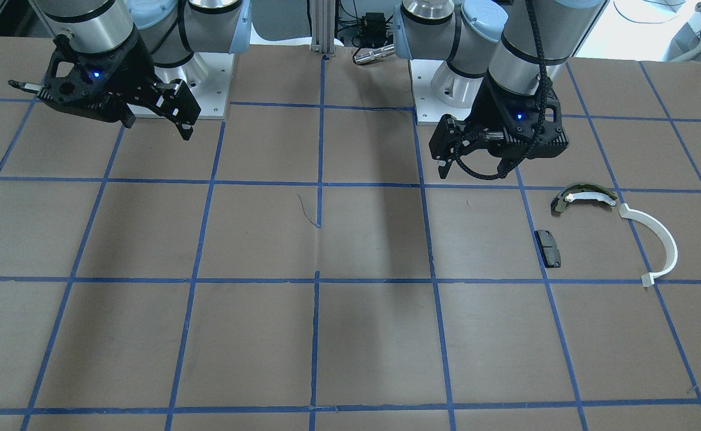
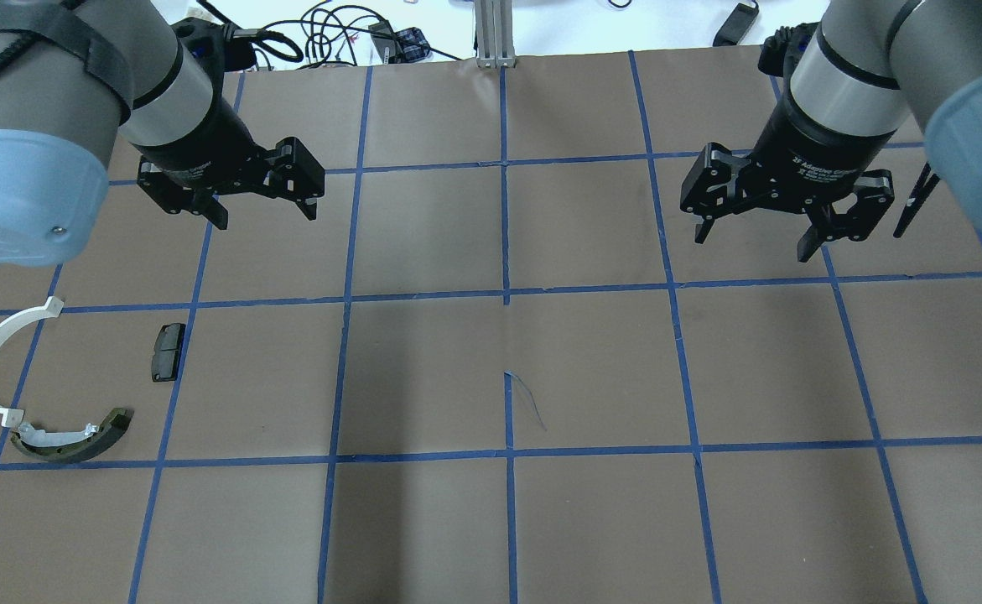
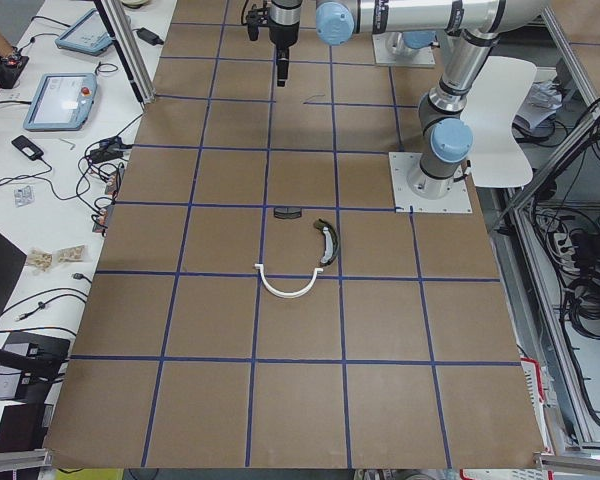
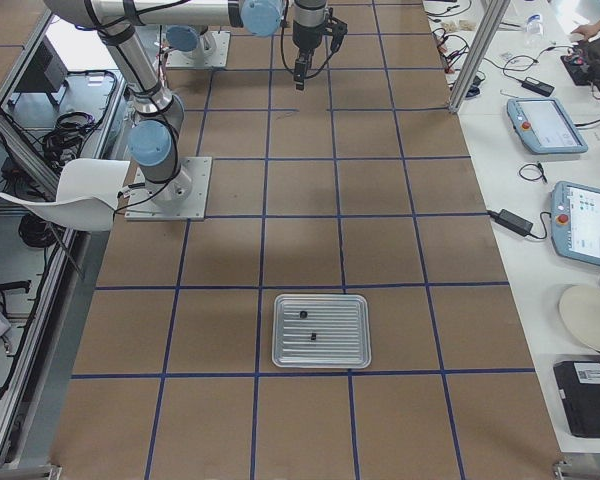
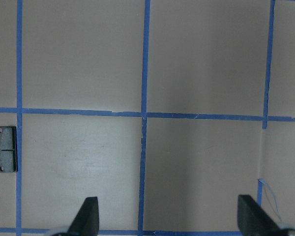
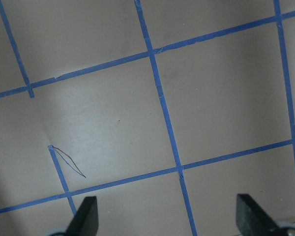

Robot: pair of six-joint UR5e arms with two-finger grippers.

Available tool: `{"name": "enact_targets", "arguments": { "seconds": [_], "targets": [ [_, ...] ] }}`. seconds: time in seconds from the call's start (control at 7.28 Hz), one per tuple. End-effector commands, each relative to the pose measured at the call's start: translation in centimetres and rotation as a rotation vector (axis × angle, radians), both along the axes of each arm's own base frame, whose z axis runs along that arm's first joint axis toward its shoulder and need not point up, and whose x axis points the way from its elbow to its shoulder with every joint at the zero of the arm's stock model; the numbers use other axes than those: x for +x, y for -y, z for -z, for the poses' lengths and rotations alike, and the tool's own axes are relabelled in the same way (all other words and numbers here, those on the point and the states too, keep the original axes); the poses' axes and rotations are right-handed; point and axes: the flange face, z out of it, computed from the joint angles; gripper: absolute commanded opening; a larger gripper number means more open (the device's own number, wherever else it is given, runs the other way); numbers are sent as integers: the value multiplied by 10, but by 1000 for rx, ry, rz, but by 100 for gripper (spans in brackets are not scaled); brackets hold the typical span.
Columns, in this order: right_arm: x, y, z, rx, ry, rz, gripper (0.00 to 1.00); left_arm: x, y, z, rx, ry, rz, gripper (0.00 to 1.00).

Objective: Place bearing gear from tray to pile

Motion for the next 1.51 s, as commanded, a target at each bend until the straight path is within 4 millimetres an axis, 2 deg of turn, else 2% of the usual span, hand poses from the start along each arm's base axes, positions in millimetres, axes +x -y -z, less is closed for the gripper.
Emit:
{"name": "enact_targets", "arguments": {
  "seconds": [0.0, 0.69, 0.82, 0.96, 1.37],
  "targets": [
    [-1, 0, 2, 5, -8, -5, 100, 0, 0, -1, -1, -3, -1, 100],
    [-5, 2, 2, 5, -9, -8, 100, 0, 4, -4, -17, 2, 3, 100],
    [-15, 4, 3, 8, -7, 10, 100, 0, 4, -4, -17, 2, 3, 100],
    [-33, 8, 4, 10, -6, -33, 100, 0, 5, -5, -18, 3, 3, 100],
    [-107, 13, 6, 56, -89, -231, 100, 0, 4, -6, -21, 1, 0, 100]
  ]
}}
